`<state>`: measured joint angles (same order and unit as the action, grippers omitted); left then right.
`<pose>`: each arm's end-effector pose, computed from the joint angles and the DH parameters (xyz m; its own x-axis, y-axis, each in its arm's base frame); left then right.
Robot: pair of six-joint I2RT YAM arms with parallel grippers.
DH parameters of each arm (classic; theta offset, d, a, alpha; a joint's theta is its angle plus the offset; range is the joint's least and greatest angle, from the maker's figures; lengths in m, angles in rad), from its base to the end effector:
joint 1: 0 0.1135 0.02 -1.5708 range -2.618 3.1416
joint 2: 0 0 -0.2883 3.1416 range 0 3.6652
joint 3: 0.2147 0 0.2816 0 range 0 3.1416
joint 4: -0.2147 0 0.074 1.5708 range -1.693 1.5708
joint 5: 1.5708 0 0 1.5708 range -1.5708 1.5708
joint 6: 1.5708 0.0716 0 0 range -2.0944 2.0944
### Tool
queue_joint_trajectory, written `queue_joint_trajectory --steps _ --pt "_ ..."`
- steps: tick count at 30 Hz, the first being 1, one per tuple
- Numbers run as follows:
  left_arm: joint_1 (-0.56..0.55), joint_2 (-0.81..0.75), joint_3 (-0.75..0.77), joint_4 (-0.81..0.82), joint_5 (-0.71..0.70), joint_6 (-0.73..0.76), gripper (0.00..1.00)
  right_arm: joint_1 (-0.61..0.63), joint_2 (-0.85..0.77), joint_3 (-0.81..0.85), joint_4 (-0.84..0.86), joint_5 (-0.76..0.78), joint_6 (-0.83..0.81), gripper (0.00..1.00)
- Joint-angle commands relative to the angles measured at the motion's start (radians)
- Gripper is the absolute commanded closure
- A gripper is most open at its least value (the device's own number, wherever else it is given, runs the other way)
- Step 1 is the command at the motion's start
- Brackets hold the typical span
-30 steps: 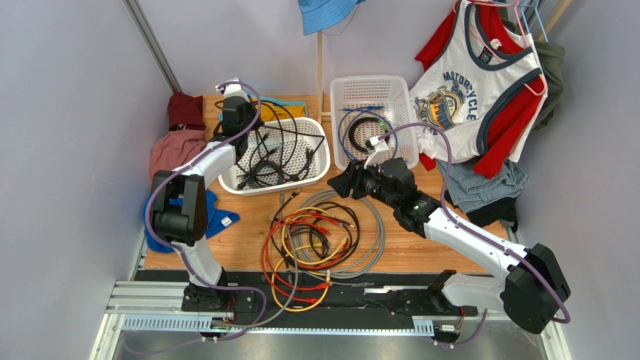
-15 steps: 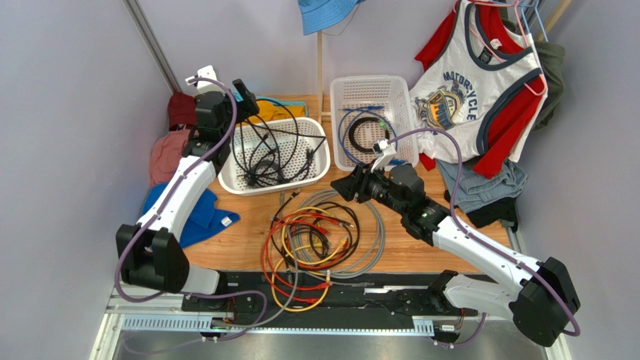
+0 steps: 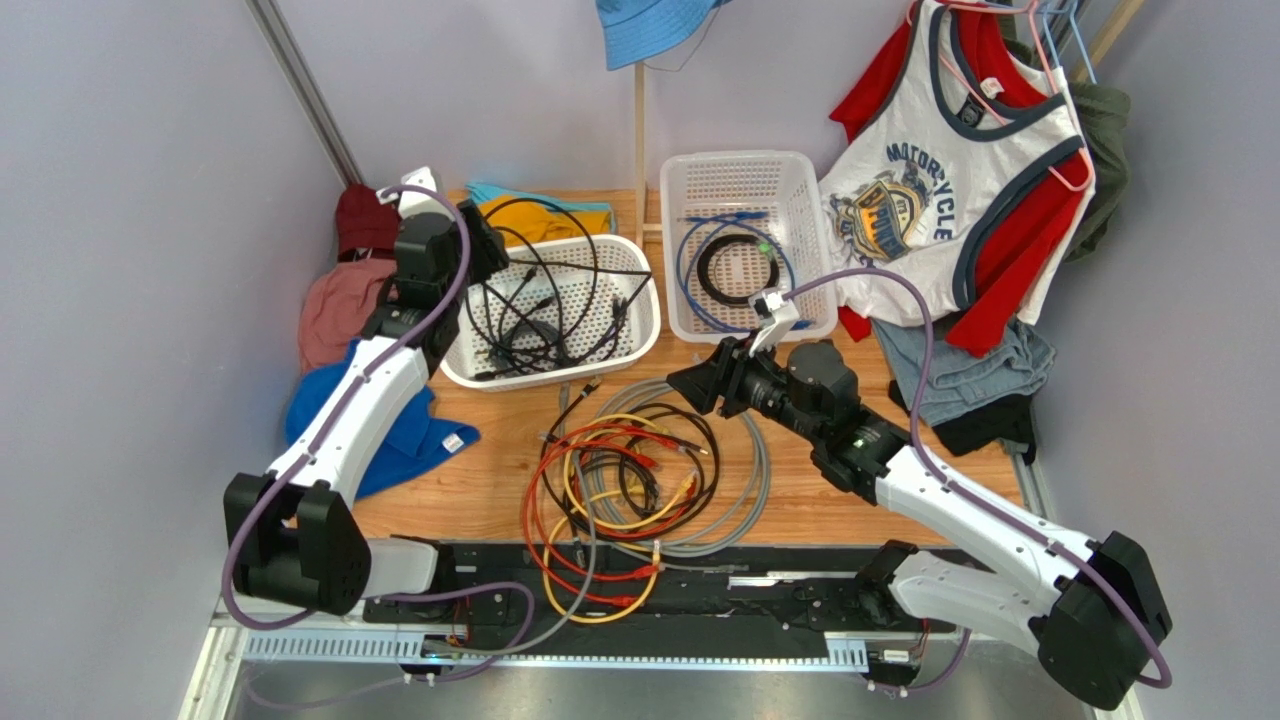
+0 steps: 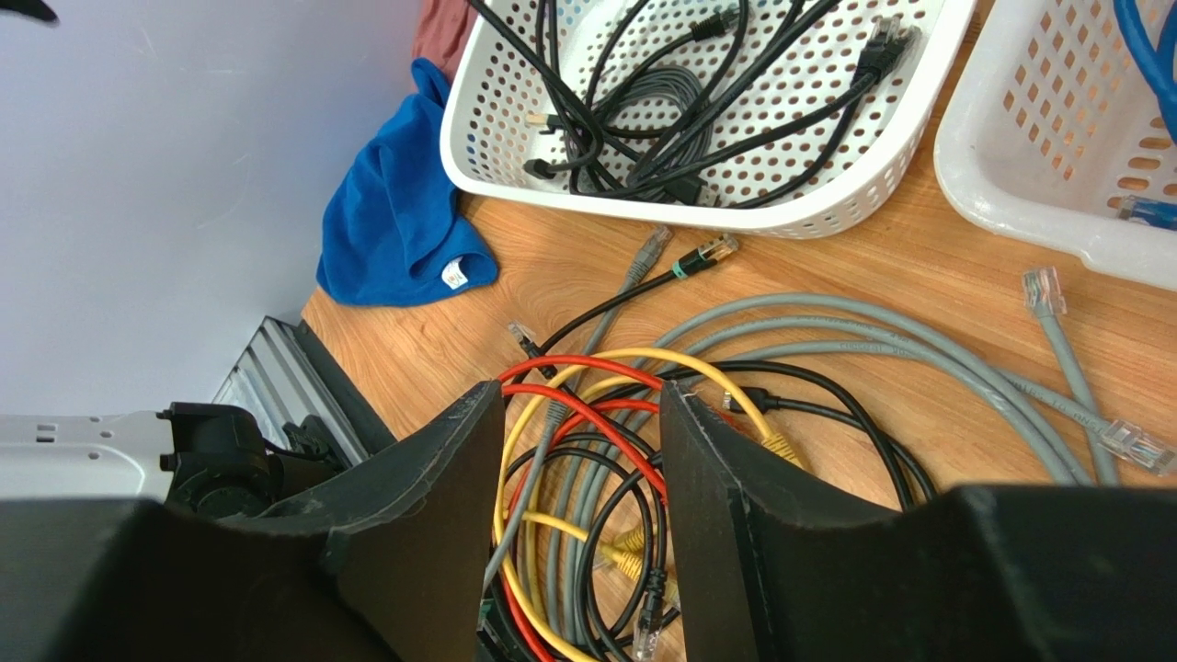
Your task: Untangle the cables
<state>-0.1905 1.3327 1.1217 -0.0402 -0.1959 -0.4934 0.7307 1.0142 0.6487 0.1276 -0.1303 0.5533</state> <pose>0.3692 -0.0570 0.3589 -0.2152 -0.4316 -0.8760 -0.1151 0.9020 -0.4161 0.2075 0.1985 0.2818 -0.5465 0.2099 -0.8107 -0.5508 0.6392 0.5368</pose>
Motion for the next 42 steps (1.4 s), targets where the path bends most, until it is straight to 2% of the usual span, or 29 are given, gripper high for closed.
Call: queue_joint_trajectory --steps 1,2,4,6,7,9,10,17,21,23,26,28,29,30,32,34,35,36,37,42 --pt "-0.004 -0.138 -0.071 0.008 -0.039 -0.031 0.49 0.006 -0.035 -0.009 0.012 0.017 -0.010 0.51" --pt "-0.004 -0.160 -0.077 0.005 -0.049 -0.031 0.51 0.006 -0.034 -0.011 0.014 0.017 -0.013 0.51" --pt "-0.004 -0.170 -0.077 -0.032 -0.085 -0.027 0.64 0.006 -0.028 -0.015 0.020 0.015 -0.012 0.51" --pt "-0.004 -0.165 -0.079 -0.044 -0.108 -0.016 0.72 0.004 -0.023 -0.017 0.027 0.006 -0.010 0.51" --pt "-0.004 -0.150 -0.077 -0.044 -0.112 -0.013 0.82 0.006 -0.019 -0.018 0.029 0.006 -0.010 0.51" --pt "-0.004 -0.123 -0.071 -0.052 -0.105 -0.014 0.91 0.006 -0.017 -0.026 0.030 0.008 -0.010 0.52" --pt "-0.004 -0.089 -0.063 -0.052 -0.085 -0.016 1.00 0.006 -0.017 -0.029 0.030 0.011 -0.012 0.52" --pt "-0.004 -0.001 -0.097 0.034 -0.034 -0.068 1.00 0.006 -0.023 -0.034 0.001 0.038 -0.047 0.51" --pt "-0.004 0.091 -0.068 0.034 0.001 -0.080 1.00 0.006 0.007 -0.023 0.009 0.038 -0.056 0.52" --pt "-0.004 0.114 -0.066 0.083 0.022 -0.096 1.00 0.006 0.027 -0.017 0.010 0.031 -0.056 0.52" --pt "-0.004 0.099 -0.094 0.166 0.061 -0.109 1.00 0.006 0.032 -0.014 0.014 0.026 -0.056 0.52" --pt "-0.004 0.025 -0.132 0.230 0.053 -0.114 1.00 0.006 0.024 -0.015 0.014 0.029 -0.055 0.52" --pt "-0.004 -0.004 -0.135 0.237 0.046 -0.106 0.99 0.007 0.023 -0.015 0.015 0.031 -0.058 0.52" --pt "-0.004 -0.057 -0.125 0.237 0.035 -0.099 0.79 0.006 0.018 -0.015 0.014 0.032 -0.058 0.52" --pt "-0.004 -0.110 -0.097 0.205 0.024 -0.070 0.53 0.006 0.015 -0.015 0.015 0.032 -0.050 0.52" --pt "-0.004 -0.179 -0.054 0.156 0.016 -0.054 0.38 0.006 0.015 -0.015 0.024 0.021 -0.043 0.52" --pt "-0.004 -0.200 -0.042 0.136 0.013 -0.045 0.20 0.004 0.015 -0.020 0.029 0.018 -0.030 0.52" --pt "-0.004 -0.242 -0.030 0.117 0.012 -0.043 0.08 0.006 0.014 -0.023 0.032 0.017 -0.023 0.52" --pt "-0.004 -0.260 -0.028 0.090 0.013 -0.043 0.05 0.006 0.012 -0.024 0.041 0.009 -0.018 0.52" --pt "0.003 -0.354 -0.126 0.059 0.009 -0.126 0.05 0.006 -0.003 -0.038 0.047 -0.003 0.008 0.52"
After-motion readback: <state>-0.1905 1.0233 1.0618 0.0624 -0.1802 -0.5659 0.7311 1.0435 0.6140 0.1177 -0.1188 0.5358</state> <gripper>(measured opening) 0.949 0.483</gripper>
